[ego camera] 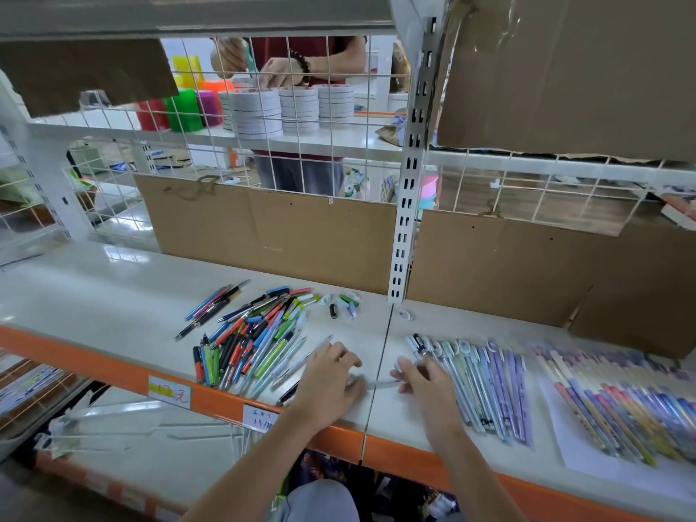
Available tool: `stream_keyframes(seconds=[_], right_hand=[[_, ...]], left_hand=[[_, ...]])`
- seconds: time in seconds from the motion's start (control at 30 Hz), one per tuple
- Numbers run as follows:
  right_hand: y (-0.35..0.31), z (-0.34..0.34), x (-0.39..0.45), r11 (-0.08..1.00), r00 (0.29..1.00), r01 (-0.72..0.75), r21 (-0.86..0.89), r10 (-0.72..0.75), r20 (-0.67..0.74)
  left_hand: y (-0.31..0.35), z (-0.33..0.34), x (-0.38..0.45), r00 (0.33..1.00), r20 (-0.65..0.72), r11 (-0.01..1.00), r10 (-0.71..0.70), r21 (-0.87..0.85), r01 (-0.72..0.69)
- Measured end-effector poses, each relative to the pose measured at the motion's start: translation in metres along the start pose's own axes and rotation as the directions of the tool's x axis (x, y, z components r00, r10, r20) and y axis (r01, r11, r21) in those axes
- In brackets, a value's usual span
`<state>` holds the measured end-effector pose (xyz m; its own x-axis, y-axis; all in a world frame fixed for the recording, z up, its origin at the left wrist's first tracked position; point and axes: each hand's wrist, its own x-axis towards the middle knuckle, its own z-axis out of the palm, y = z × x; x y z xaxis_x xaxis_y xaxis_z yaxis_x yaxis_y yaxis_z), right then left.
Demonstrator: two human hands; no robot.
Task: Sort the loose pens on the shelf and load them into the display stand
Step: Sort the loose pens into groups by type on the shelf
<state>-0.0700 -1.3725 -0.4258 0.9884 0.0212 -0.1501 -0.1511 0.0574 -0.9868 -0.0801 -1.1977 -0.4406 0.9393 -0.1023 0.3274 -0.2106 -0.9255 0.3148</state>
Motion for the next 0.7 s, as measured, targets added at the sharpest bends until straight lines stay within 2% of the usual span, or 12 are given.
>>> stream_keyframes(seconds=[0.13,0.27,0.4,0.6,0.7], right_hand=[[0.000,0.000,0.000,0.997,1.000,-0.009,-0.073,0.009,0.000],[-0.004,0.000,-0.001,0.999,0.998,0.031,-0.024,-0.030,0.048],[-0.002,0.000,-0.001,0.987,0.995,0.071,-0.145,-0.059,0.085],[-0.004,-0.002,-0.003,0.987,0.993,0.085,-0.134,-0.073,0.097],[-0.005,-0.001,-0.003,0.990,0.993,0.077,-0.121,-0.064,0.103]], left_hand=[[0.007,0.003,0.008,0.996,0.083,0.998,0.029,0.056,-0.033],[0.000,-0.001,0.000,1.000,-0.020,0.999,0.008,-0.043,-0.009],[-0.007,-0.007,-0.010,0.998,-0.065,0.988,-0.015,-0.157,0.005],[-0.006,-0.007,-0.015,0.991,-0.134,0.987,0.018,-0.155,-0.039],[-0.008,-0.006,-0.015,0.992,-0.126,0.987,0.018,-0.159,-0.038]])
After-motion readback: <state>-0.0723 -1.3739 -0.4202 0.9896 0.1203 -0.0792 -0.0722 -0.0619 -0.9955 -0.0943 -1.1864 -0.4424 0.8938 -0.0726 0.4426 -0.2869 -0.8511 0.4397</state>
